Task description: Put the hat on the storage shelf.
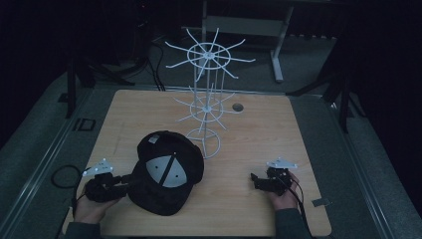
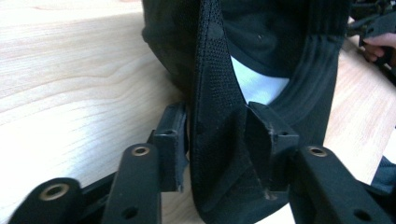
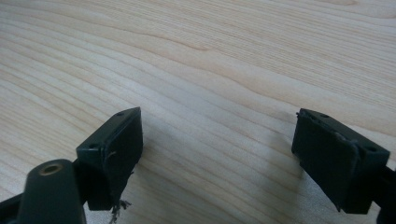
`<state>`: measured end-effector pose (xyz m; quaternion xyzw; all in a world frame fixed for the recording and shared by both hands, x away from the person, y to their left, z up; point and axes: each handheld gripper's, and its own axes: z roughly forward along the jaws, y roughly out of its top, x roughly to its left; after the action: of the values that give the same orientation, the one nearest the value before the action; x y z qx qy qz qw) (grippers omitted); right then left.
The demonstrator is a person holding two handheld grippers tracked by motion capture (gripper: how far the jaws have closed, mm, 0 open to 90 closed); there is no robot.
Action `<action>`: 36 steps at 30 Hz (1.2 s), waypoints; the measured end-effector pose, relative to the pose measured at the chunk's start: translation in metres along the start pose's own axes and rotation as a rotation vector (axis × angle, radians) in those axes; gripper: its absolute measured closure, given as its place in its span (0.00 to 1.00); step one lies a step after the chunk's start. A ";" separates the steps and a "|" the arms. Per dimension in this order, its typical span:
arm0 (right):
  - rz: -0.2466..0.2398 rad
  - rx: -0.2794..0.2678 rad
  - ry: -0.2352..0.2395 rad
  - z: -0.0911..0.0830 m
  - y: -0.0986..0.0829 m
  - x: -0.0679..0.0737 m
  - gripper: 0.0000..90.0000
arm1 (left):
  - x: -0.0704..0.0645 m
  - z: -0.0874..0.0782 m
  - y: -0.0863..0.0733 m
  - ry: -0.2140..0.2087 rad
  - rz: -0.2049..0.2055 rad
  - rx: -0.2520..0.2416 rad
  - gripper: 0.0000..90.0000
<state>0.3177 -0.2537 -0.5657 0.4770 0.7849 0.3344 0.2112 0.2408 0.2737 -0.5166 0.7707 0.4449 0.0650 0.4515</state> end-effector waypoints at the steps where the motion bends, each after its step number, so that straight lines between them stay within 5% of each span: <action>1: 0.000 0.000 0.000 0.000 0.000 0.000 0.18 | 0.000 0.001 0.001 0.000 0.000 0.003 0.63; 14: 0.000 0.000 0.000 0.000 0.000 0.000 0.18 | -0.013 0.025 0.005 -0.103 0.065 0.113 0.65; 22: 0.000 0.000 0.000 0.000 0.000 0.000 0.18 | -0.009 0.022 0.006 -0.213 0.019 0.082 0.83; 27: 0.000 0.000 0.000 0.000 0.000 0.000 0.18 | 0.000 0.013 0.004 -0.206 -0.045 0.042 0.88; 36: 0.001 0.000 0.000 0.000 0.000 0.000 0.18 | 0.011 -0.004 0.007 -0.098 -0.128 -0.043 0.95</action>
<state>0.3177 -0.2536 -0.5657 0.4772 0.7848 0.3344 0.2110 0.2497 0.2831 -0.5117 0.7331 0.4691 0.0076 0.4924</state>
